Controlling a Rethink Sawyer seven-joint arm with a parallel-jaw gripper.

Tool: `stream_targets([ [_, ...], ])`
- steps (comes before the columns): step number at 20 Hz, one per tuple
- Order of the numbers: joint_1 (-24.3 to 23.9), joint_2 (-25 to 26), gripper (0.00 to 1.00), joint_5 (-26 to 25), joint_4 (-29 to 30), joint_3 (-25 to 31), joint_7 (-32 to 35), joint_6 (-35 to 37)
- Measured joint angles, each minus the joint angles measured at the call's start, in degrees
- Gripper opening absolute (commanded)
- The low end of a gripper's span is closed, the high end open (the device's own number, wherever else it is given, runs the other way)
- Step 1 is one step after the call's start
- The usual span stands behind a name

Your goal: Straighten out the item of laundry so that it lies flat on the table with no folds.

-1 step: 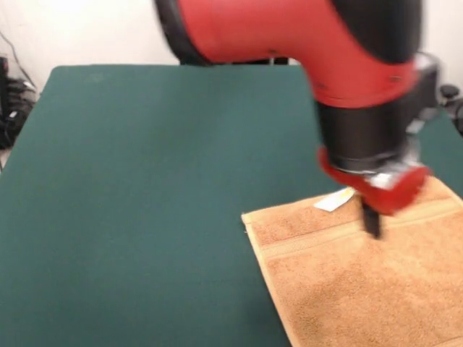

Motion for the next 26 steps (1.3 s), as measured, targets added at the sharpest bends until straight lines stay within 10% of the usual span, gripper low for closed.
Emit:
stream_targets([
  [10, -0.8, 2.1, 0.00, -19.7, 1.7, -1.4, -4.2, -0.8],
  [26, -0.7, 5.0, 0.00, -22.3, -2.4, -1.2, -4.9, 2.4],
])
